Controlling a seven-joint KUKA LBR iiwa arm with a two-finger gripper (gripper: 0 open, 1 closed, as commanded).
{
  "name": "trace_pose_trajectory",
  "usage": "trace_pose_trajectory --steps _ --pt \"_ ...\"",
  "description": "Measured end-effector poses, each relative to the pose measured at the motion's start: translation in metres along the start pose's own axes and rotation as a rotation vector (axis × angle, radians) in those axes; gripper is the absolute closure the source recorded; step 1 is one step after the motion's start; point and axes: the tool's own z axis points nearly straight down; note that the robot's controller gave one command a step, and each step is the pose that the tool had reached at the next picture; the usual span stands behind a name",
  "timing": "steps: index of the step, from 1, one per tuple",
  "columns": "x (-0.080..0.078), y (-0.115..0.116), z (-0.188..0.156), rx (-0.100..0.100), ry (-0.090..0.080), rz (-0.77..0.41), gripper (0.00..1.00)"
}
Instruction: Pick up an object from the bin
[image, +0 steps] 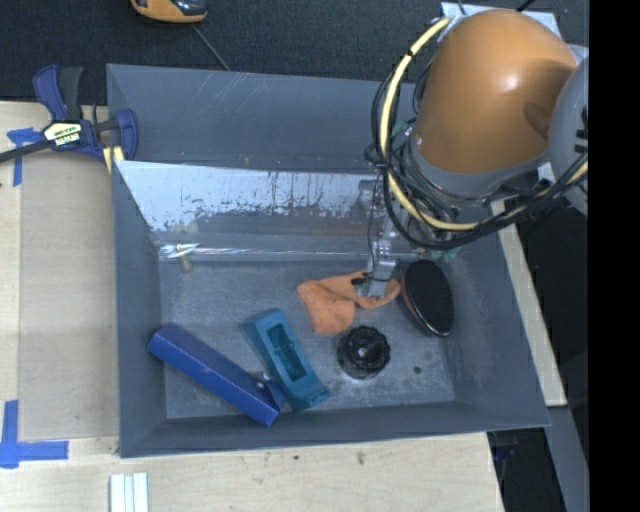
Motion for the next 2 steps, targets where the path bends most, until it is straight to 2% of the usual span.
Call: trace_pose_trajectory --steps 1,2 --pt "0.005 0.001 0.041 -0.002 -0.001 -0.051 0.00" --pt "-0.010 -0.010 0.095 -0.002 -0.005 0.011 0.00"
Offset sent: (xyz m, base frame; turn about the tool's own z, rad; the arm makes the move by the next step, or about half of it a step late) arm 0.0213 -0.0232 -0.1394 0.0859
